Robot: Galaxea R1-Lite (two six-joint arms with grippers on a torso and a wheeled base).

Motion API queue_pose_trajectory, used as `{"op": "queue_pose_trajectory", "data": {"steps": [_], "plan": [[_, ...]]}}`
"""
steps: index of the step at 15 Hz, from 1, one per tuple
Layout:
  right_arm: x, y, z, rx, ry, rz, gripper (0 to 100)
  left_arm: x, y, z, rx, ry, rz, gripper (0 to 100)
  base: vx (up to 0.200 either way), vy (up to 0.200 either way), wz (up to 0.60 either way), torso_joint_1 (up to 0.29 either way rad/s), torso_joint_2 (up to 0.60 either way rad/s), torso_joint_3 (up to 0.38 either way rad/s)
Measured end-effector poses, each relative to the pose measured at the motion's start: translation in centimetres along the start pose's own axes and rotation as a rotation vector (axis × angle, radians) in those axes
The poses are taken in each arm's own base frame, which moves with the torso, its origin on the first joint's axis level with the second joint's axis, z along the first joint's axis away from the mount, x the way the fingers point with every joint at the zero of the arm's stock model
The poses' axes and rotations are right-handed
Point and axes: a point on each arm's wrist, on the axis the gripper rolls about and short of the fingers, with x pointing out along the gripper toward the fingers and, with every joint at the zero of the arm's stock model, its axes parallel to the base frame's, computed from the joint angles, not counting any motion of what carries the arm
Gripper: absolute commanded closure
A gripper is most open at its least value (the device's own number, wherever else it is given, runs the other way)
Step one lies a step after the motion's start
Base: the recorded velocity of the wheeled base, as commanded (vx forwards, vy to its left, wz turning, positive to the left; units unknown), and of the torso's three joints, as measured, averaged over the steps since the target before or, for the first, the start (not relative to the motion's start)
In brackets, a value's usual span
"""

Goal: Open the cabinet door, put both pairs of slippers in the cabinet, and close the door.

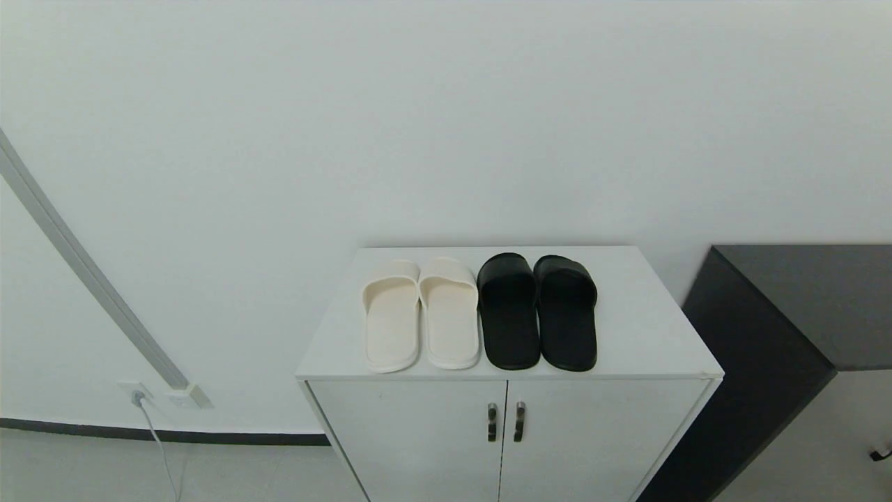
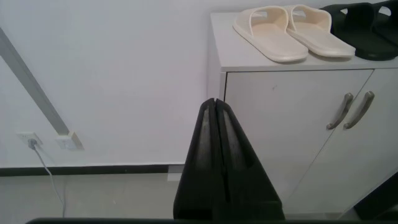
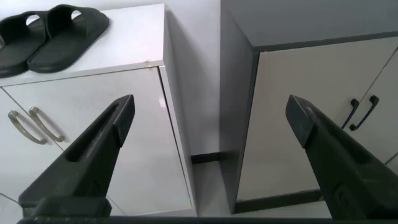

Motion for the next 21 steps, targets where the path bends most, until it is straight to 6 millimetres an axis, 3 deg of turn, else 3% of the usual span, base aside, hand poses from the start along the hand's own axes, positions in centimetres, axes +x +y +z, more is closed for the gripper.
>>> {"op": "queue_pose_trajectory", "data": {"steps": [12,14,17,21], "plan": [[0.0,0.1,0.2,-0.056,-0.015,0.015,0,0.0,0.0,0.0,0.006,0.001,0.000,100,0.000,0.000,0.00,0.000,0.00,0.000],[-0.3,0.0,2.0,0.013,-0.053,0.004,0,0.0,0.0,0.0,0.006,0.001,-0.004,100,0.000,0.000,0.00,0.000,0.00,0.000],[-0.5,0.2,8.1,-0.012,-0.082,-0.008,0,0.0,0.0,0.0,0.006,0.001,-0.004,100,0.000,0.000,0.00,0.000,0.00,0.000],[4.0,1.0,9.7,-0.052,0.144,0.098,0,0.0,0.0,0.0,0.010,0.001,-0.004,100,0.000,0.000,0.00,0.000,0.00,0.000]]}}
